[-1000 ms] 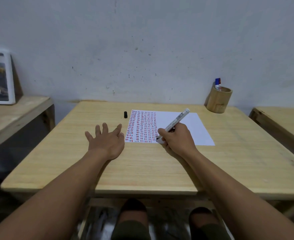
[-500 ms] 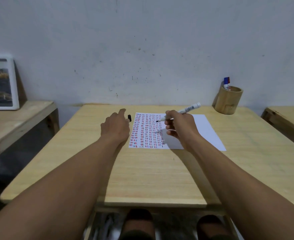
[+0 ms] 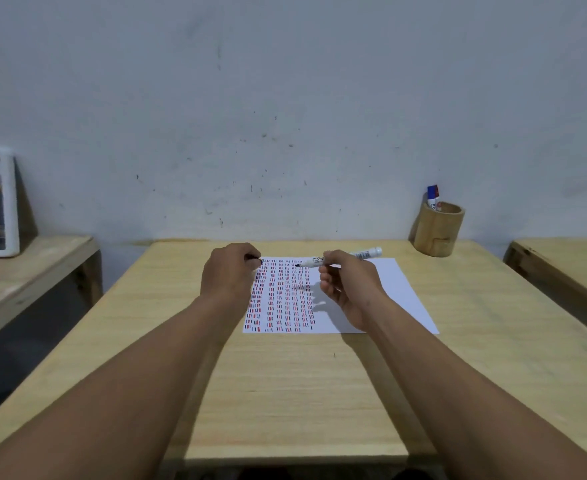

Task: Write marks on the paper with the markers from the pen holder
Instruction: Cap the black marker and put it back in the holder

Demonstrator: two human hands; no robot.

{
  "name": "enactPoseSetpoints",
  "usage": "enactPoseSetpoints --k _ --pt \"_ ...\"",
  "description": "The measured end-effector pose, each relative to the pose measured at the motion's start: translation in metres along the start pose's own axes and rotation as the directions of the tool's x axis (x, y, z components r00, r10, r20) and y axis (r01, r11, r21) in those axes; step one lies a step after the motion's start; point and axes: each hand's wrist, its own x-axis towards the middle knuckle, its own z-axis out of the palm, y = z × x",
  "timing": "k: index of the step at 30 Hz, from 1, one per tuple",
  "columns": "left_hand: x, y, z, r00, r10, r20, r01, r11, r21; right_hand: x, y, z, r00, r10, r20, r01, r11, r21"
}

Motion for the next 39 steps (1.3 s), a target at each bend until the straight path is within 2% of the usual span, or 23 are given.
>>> enactPoseSetpoints --k 2,6,13,25,32,35,39 --pt "-0.002 0.014 -0.003 0.999 -0.040 -0.008 0.038 0.984 -0.175 -0.003 -0.004 0.001 1.000 0.011 -0.008 -0.010 1.000 0.027" --pt "-0.009 0.035 -0.008 0.995 -0.065 0.076 0.089 0.920 -0.383 -0.009 -0.012 0.003 1.000 -0.007 -0.017 0.008 0.998 0.064" --pt "-0.021 0.066 -0.015 0.978 -0.046 0.205 0.151 0.830 -0.538 -0.018 -0.026 -0.001 0.999 -0.051 -0.018 0.053 0.995 0.089" --pt "-0.031 0.093 -0.013 0.963 -0.015 0.270 0.170 0.810 -0.561 -0.022 -0.035 -0.015 0.995 -0.099 0.016 0.099 0.995 0.028" --pt "-0.036 0.105 -0.012 0.969 0.005 0.248 0.146 0.796 -0.588 -0.021 -0.038 -0.018 0.998 -0.054 -0.037 0.058 0.990 0.128" --pt "-0.037 0.109 -0.009 0.974 0.018 0.227 0.117 0.815 -0.567 -0.021 -0.038 -0.015 0.993 -0.045 -0.110 0.064 0.981 0.180" --pt "-0.037 0.115 -0.003 0.986 0.044 0.162 0.047 0.855 -0.517 -0.021 -0.042 -0.012 0.950 -0.180 -0.255 0.210 0.973 0.092"
